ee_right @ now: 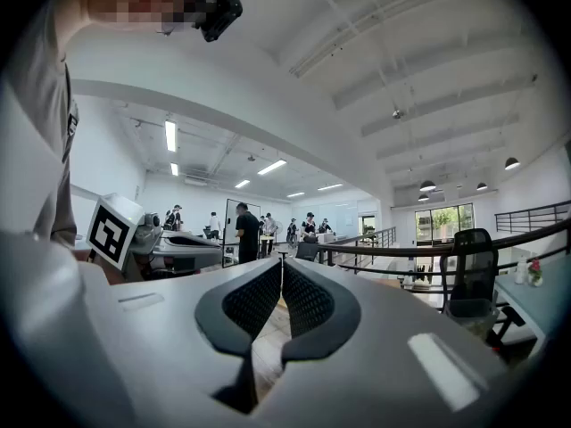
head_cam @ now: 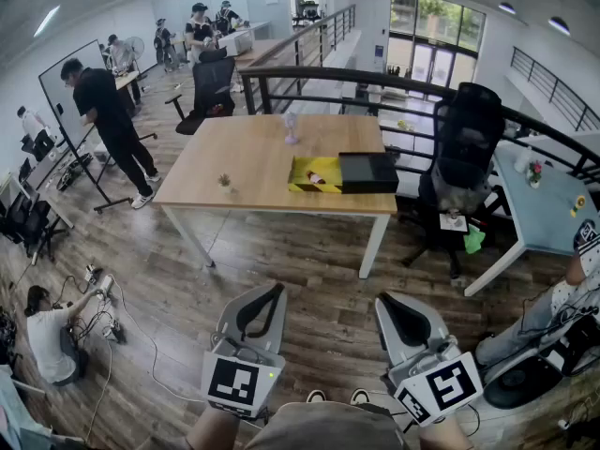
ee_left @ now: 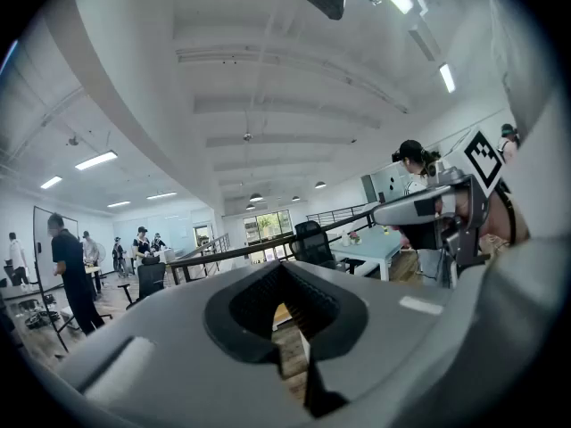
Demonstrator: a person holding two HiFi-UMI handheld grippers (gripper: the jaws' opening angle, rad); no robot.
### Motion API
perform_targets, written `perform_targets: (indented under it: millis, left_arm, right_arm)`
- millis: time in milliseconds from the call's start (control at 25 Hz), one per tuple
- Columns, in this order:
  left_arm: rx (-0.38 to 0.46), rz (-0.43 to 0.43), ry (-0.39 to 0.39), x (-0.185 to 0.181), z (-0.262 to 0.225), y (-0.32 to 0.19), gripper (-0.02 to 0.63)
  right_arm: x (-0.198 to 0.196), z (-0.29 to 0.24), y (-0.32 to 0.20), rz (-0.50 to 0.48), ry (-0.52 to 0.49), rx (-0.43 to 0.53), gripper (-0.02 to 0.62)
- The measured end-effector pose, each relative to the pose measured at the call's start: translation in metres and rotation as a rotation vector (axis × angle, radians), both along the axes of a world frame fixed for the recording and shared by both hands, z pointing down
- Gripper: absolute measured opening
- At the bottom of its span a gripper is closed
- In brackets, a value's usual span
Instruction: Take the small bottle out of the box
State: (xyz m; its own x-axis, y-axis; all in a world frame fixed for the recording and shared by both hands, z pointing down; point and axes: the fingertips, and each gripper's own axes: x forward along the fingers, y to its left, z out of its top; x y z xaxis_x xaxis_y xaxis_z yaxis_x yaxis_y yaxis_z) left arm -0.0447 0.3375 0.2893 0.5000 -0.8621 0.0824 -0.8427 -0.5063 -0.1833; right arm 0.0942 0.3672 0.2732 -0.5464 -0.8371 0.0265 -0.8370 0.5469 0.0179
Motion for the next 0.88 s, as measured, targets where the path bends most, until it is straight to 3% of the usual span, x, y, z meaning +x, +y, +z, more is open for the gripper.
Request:
perform_targets:
  millis: [520,760,800,880]
  left_arm:
    - [0.002,0.013,0.005,-0.009,-0.004,0.003,0.000]
    - [0.005,0.010,0.004,-0.019,-0.002,0.000,0.000]
    - [0.003,0.009,0.006,-0.021,-0.001,0.001,0.000]
    - [-0.004,0.012,0.009,-0.022,0.002,0.001,0.000]
  right_arm:
    - [-0.009,-0.004,0.004,-0.021,-0.044,-0.004,0.015]
    - [-0.034,0.003,0.007,-0.119,0.000,-0.013,0.018]
    - [-0.035,0.003,0.008,-0.119,-0.023,-0.011,0.026]
    - [-0.029,-0.001,0.007,-0.084,-0.085,-0.001,0.140]
